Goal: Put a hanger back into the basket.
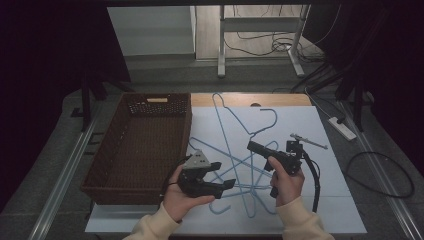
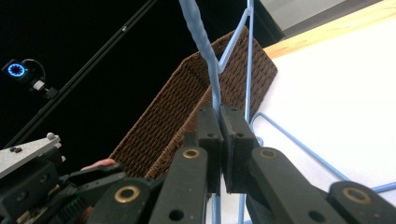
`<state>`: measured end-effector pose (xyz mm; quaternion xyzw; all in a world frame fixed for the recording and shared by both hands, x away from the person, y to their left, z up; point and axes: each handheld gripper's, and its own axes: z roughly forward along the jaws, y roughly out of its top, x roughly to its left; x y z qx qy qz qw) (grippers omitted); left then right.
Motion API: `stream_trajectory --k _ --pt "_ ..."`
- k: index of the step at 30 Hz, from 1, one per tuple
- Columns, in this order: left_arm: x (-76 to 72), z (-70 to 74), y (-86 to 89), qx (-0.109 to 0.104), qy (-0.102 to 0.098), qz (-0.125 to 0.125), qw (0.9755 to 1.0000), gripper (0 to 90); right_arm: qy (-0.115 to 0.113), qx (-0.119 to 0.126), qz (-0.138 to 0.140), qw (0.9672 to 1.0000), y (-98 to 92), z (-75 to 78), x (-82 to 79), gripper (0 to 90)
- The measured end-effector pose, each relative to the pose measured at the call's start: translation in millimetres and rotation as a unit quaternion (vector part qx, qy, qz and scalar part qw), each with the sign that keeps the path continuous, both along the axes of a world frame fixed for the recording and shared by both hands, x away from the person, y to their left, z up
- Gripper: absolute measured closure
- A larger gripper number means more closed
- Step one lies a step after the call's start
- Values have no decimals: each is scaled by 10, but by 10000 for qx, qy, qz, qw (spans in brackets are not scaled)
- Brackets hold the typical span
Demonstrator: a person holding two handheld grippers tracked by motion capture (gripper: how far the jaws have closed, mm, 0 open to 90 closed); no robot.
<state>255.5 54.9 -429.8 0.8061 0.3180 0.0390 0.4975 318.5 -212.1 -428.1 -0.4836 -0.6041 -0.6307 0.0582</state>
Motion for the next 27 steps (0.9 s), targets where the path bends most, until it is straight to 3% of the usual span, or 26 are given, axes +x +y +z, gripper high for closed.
stream_trajectory --k 6,12,15,16,19,23,27 --pt "109 -79 -226 -29 180 -59 9998 287 -164 13 -256 9995 56 -15 -66 876" --pt "235 -136 -417 -33 377 -206 9991 364 -245 87 -407 9988 104 -23 -126 875" --pt "272 -155 -465 41 517 -301 9982 500 -261 70 -429 9987 121 -34 -130 875" --pt "281 -157 -466 -2 594 -367 9976 596 -258 55 -431 9987 118 -39 -126 875" --pt "297 -152 -454 -71 796 -480 9956 770 -249 19 -415 9988 103 -54 -117 875" --pt "322 -133 -409 -139 1026 -449 9936 814 -264 33 -371 9990 73 -43 -117 872" --pt "346 -80 -341 -140 1072 -351 9935 857 -406 59 -345 9986 39 17 -136 860"
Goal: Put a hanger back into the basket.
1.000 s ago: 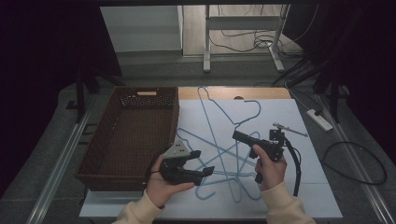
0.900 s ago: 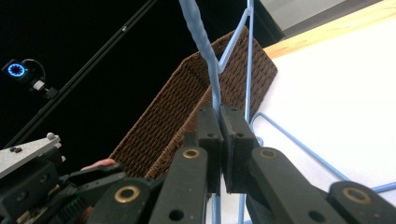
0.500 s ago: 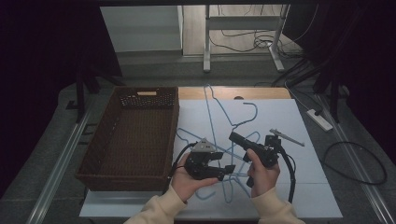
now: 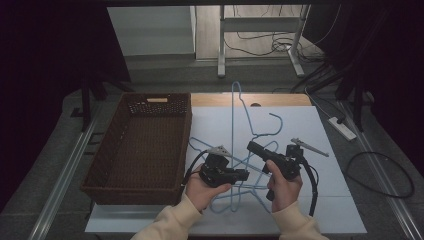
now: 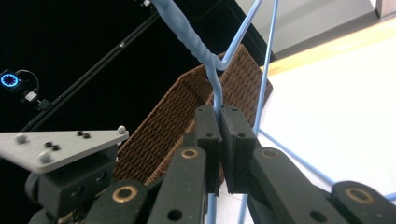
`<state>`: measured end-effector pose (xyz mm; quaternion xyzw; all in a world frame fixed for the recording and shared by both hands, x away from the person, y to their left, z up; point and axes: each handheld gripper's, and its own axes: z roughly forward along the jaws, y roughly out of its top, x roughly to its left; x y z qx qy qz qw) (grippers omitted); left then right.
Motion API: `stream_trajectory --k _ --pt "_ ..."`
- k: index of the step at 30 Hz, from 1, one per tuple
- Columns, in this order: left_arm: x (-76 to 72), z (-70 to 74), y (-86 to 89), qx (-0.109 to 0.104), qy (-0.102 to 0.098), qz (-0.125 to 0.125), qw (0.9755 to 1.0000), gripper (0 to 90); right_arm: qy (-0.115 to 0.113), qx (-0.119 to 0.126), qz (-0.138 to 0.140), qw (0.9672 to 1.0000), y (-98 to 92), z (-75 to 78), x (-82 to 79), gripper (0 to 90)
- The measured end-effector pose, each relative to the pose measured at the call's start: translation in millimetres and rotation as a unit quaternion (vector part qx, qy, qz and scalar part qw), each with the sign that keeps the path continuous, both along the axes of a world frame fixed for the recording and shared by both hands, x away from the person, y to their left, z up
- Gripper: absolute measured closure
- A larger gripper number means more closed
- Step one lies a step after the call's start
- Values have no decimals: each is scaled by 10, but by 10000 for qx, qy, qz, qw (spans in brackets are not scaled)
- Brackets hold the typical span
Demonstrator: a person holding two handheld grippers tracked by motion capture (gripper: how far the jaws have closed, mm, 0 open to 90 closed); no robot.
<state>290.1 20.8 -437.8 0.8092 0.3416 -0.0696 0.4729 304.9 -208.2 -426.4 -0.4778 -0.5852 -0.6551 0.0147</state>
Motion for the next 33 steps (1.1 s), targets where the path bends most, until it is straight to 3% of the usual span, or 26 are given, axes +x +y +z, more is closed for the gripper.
stream_trajectory --k 5,12,19,22,26,33 --pt "-8 128 86 -38 -70 69 9999 868 -187 -12 133 9997 -31 93 5 826" --pt "4 261 255 -311 -98 293 9990 871 -553 -205 351 9976 -74 205 -34 552" --pt "7 392 477 -442 -76 317 9985 871 -975 -640 572 9915 -254 245 -173 363" --pt "-3 478 610 -506 -83 320 9982 870 -970 -789 552 9906 -315 208 -197 352" --pt "-12 584 823 -542 -118 366 9978 871 -881 -1192 482 9878 -433 85 -205 343" --pt "-15 658 1320 -611 -74 439 9971 871 -680 -1389 334 9874 -571 -46 -151 339"
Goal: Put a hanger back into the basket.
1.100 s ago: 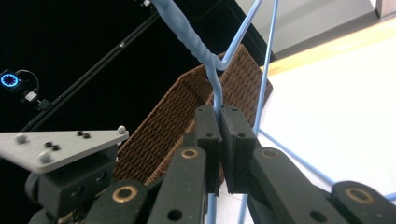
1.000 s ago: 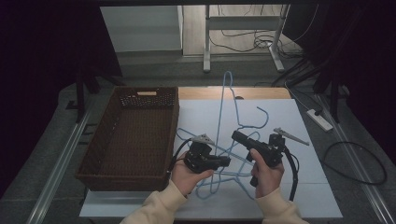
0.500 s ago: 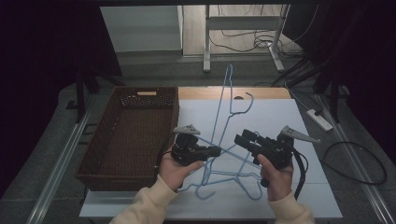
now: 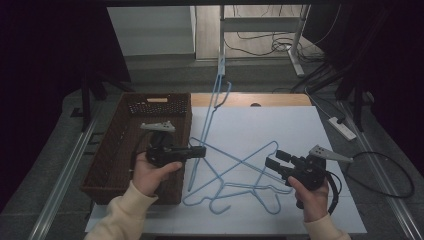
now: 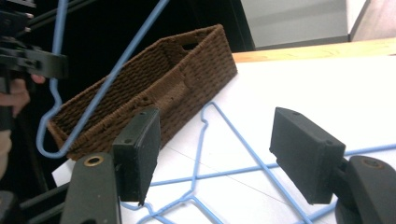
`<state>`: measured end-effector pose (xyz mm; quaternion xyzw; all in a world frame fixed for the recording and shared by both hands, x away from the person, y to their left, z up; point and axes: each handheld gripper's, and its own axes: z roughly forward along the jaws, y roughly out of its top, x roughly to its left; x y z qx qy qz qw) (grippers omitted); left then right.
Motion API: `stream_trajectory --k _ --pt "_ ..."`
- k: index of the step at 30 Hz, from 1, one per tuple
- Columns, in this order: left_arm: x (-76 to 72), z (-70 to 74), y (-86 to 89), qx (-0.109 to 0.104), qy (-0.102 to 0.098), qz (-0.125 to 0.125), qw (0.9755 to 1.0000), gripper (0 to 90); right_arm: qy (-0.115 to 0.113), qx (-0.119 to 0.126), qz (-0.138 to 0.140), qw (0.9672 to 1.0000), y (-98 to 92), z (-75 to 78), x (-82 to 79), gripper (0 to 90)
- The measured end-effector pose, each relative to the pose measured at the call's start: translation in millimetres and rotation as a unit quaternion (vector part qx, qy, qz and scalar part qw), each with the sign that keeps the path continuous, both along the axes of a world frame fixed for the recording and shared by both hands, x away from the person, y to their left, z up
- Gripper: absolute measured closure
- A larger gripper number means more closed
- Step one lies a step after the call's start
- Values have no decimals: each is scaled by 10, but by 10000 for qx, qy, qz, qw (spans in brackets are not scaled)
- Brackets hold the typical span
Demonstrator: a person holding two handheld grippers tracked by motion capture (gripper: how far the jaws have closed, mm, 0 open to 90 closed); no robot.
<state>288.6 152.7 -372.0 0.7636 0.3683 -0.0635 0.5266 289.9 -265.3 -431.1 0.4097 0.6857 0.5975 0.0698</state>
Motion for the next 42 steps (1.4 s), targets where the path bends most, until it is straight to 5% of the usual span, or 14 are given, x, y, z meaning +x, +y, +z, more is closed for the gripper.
stream_trajectory --k 10,20,32,42 --pt "-9 34 569 -12 -57 272 9996 870 11 -455 -50 9990 -30 -117 37 336" --pt "50 -43 930 155 -55 361 9992 871 142 -479 -137 9987 -56 -165 48 338" --pt "183 -282 1270 373 260 519 9976 871 193 -545 -112 9983 -33 -191 50 338" --pt "251 -448 1458 695 617 326 9951 871 254 -574 -137 9979 -34 -212 60 338"
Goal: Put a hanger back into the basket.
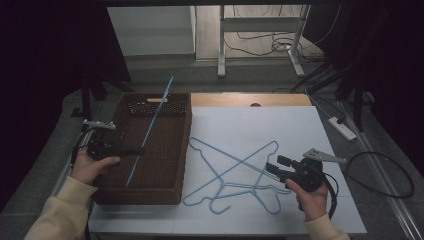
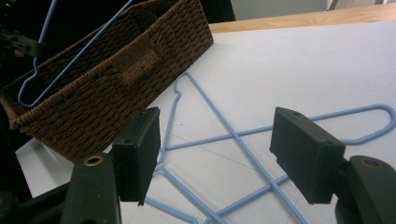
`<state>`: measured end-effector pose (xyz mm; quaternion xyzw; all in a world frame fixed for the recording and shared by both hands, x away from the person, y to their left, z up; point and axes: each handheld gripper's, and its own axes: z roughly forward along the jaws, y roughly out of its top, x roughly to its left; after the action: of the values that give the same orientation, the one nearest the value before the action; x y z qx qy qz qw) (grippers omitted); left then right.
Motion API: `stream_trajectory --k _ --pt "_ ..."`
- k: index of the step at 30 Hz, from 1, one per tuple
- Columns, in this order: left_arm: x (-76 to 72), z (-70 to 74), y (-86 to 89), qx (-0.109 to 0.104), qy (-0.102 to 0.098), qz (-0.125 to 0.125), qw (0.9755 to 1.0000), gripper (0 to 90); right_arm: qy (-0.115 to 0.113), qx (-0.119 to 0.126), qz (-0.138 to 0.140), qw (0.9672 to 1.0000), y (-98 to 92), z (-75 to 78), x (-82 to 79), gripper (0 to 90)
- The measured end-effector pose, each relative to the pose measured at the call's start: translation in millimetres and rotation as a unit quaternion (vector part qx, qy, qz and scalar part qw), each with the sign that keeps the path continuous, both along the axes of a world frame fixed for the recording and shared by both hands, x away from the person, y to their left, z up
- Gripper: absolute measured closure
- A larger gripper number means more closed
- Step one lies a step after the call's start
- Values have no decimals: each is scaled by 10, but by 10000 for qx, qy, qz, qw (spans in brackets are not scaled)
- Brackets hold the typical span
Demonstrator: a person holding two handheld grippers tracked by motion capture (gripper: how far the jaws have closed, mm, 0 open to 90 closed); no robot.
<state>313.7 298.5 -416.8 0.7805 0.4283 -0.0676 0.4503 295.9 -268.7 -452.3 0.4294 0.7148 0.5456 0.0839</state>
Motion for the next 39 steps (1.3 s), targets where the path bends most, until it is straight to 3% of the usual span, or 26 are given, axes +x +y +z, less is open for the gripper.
stream_trajectory --k 8,13,16,23,30,34,39 --pt "-15 -60 51 203 87 -328 9992 871 47 -14 -18 10000 -2 -17 10 338" --pt "-18 -76 60 235 105 -391 9989 871 66 -22 -33 10000 -5 -27 15 338" --pt "-5 -105 49 377 173 -451 9981 871 84 -25 -33 10000 -4 -34 18 339" --pt "41 -124 44 379 268 -594 9972 871 116 -41 -23 9999 6 -52 27 339" --pt "120 -141 79 417 537 -491 9965 870 141 -33 -28 9999 2 -63 34 338" --pt "184 -179 88 570 754 -341 9949 871 165 -33 -18 9999 8 -69 37 338" --pt "172 -196 137 653 779 -110 9948 869 184 -48 -2 9998 15 -85 45 338"
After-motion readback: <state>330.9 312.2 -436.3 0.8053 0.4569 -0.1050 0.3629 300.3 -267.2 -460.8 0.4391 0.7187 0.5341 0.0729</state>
